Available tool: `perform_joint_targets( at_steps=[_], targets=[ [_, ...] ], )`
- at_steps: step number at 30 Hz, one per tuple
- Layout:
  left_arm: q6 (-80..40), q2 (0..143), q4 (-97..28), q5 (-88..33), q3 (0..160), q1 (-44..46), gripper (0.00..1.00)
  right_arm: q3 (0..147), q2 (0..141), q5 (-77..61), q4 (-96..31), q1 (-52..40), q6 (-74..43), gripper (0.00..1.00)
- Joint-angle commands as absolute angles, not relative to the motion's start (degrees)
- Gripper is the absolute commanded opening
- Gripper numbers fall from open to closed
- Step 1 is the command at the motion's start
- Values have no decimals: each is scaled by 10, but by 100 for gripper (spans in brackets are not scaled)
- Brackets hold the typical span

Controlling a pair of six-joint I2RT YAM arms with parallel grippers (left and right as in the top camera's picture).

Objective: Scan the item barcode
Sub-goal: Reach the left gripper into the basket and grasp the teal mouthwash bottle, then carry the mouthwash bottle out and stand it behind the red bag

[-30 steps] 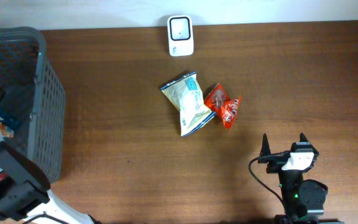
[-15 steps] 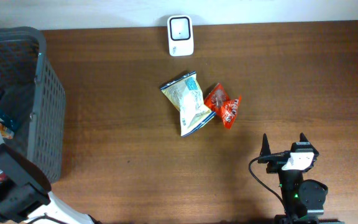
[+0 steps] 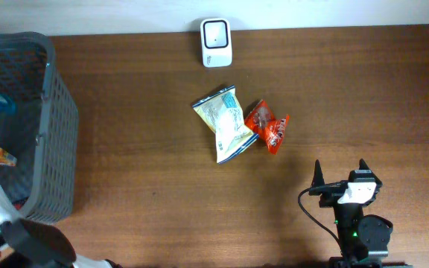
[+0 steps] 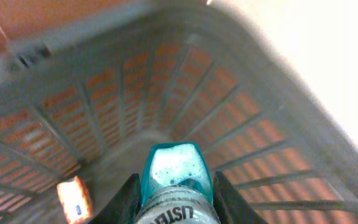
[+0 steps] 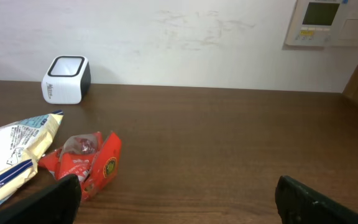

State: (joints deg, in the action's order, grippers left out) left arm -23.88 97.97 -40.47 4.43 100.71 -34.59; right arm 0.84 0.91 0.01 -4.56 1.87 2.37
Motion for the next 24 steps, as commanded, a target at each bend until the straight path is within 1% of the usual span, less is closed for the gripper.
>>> perform_joint_targets(
  at_steps=[1, 4, 6, 8, 9, 11, 13, 16, 19, 21, 24],
  targets=[
    [-263, 894, -388, 11, 1050, -349, 13, 3, 6, 3, -47, 15, 26, 98],
    [-276, 848, -360, -102, 1050, -349, 14, 3, 6, 3, -47, 15, 26, 98],
    [-333, 827, -344, -177, 1050, -335, 14, 3, 6, 3, -47, 15, 26, 98],
    [-371, 822, -331, -219, 1050, -304, 14, 3, 6, 3, -47, 15, 26, 98],
    [-382, 822, -323, -234, 1050, -269, 14, 3, 6, 3, -47, 15, 26, 98],
    [-382, 823, -314, -231, 1050, -210, 13, 3, 6, 3, -47, 15, 26, 98],
    [-381, 829, -295, -216, 1050, -124, 14, 3, 6, 3, -47, 15, 26, 98],
    [-374, 854, -292, -145, 1050, 1, 14, 3, 6, 3, -47, 15, 26, 98],
    [-347, 901, -291, -79, 1050, 99, 14, 3, 6, 3, -47, 15, 26, 98],
    [-345, 939, -291, -41, 1050, 143, 15, 3, 6, 3, -47, 15, 26, 98],
    [-316, 1002, -274, -33, 1050, 200, 14, 3, 6, 3, -47, 15, 26, 98]
  ],
)
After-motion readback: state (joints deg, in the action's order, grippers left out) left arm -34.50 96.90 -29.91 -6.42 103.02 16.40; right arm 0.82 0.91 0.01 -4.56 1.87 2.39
